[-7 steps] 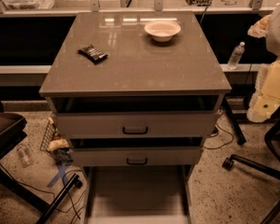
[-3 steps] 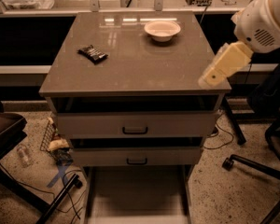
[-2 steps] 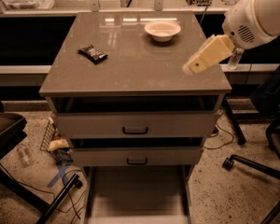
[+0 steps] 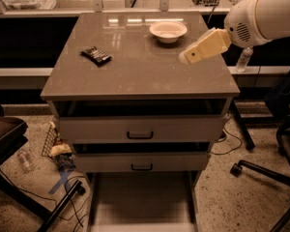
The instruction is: Place rxbar chocolate into bottom drawer
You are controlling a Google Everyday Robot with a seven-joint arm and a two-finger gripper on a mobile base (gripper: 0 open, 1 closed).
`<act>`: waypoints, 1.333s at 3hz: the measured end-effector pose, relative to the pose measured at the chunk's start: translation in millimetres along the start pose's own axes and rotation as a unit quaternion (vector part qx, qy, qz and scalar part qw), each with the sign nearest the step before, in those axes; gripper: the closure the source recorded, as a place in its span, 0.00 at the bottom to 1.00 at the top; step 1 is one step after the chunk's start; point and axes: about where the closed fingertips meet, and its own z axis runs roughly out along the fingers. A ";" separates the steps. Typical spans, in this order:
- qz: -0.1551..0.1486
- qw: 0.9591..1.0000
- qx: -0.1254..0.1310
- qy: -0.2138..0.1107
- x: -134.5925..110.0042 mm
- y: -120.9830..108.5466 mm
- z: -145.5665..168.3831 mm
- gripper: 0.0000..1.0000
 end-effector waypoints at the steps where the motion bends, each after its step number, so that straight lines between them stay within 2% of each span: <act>1: 0.000 1.000 0.000 0.000 0.0 0.0 0.0 0.00; 2: -0.012 0.999 -0.029 -0.034 -23.4 14.5 31.9 0.00; 3: -0.008 0.995 -0.053 -0.079 -56.8 27.2 82.6 0.00; 4: -0.003 0.992 -0.052 -0.114 -87.5 28.1 129.3 0.00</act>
Offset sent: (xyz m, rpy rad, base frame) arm 0.0477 0.0874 -0.0081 0.1139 -0.0670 0.1835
